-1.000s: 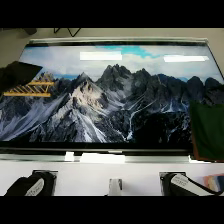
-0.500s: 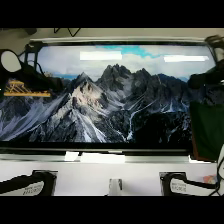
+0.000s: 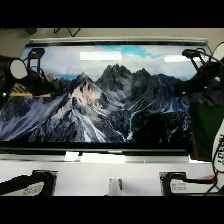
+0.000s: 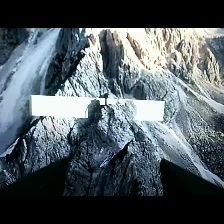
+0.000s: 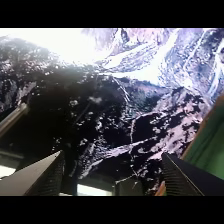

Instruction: Fold the shirts.

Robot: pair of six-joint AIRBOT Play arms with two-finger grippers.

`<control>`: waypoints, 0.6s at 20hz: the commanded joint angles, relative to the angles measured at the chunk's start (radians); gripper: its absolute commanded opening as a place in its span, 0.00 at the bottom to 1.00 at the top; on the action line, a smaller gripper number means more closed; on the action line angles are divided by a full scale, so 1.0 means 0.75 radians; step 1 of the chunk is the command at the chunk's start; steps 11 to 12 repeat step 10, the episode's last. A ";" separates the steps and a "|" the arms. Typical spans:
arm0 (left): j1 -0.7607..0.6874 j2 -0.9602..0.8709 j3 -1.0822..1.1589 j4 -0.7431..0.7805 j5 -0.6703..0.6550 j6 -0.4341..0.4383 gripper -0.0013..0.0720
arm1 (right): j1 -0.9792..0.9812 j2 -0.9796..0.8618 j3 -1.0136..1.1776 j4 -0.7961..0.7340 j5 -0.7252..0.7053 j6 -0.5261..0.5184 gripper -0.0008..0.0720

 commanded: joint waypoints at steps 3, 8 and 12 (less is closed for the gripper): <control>-0.002 0.001 -0.004 0.005 0.005 -0.006 0.98 | 0.005 -0.004 0.002 0.006 0.005 0.002 0.89; -0.002 0.001 -0.004 0.005 0.006 -0.006 0.98 | 0.005 -0.004 0.002 0.006 0.005 0.002 0.89; -0.002 0.001 -0.004 0.005 0.005 -0.006 0.98 | 0.005 -0.004 0.002 0.006 0.006 0.002 0.89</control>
